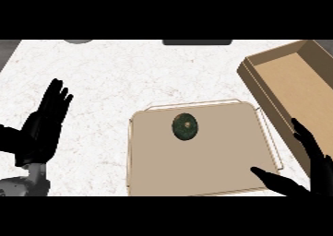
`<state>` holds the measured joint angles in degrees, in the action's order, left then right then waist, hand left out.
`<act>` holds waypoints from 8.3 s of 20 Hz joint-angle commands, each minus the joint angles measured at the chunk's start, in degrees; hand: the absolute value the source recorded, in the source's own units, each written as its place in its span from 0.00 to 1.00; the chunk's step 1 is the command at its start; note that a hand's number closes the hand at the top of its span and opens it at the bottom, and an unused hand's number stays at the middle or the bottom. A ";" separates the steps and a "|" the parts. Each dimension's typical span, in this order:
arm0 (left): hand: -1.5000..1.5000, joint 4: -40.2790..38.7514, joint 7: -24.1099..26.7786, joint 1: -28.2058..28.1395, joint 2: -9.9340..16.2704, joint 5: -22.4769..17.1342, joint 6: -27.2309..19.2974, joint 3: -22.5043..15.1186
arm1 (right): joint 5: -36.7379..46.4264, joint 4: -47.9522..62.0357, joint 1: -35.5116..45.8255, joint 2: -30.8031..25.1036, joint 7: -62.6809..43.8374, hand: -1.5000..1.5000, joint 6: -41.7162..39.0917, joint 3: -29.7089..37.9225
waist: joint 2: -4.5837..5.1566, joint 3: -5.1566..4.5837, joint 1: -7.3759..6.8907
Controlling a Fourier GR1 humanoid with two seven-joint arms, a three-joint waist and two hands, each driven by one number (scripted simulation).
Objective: Pick the squash from the tray and place it in the cardboard box
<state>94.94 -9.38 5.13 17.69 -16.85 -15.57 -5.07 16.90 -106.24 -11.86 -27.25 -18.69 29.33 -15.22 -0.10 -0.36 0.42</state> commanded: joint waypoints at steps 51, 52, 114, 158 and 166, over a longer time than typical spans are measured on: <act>0.50 -0.18 -2.23 0.74 -8.03 7.49 7.10 7.19 | 20.72 12.72 25.68 27.23 -35.78 0.00 -19.10 -6.05 | 0.08 0.36 -0.54; 0.50 2.50 -5.25 0.17 -6.47 5.46 8.93 8.27 | 19.09 12.69 28.37 27.23 -37.13 0.00 -22.29 -3.30 | 0.07 0.36 -0.61; 0.50 0.25 -4.15 1.78 -12.48 11.77 9.01 9.21 | 38.39 3.32 38.27 17.49 -22.80 1.00 -40.01 -35.60 | -0.16 0.34 0.40; 0.50 0.85 -2.45 0.59 -12.96 10.87 11.85 8.60 | 42.51 31.19 41.91 -1.75 3.62 1.00 -34.54 19.03 | 0.50 0.37 -1.18; 0.50 5.00 -5.15 -0.12 -13.59 12.34 9.56 7.73 | 39.64 52.36 50.47 -5.51 8.48 0.00 -41.74 23.21 | 0.34 0.40 -1.47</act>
<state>97.80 -13.43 5.40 4.61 -5.20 -5.10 3.42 58.52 -62.78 35.23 -30.74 -15.77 -12.60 5.06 0.40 0.04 -1.32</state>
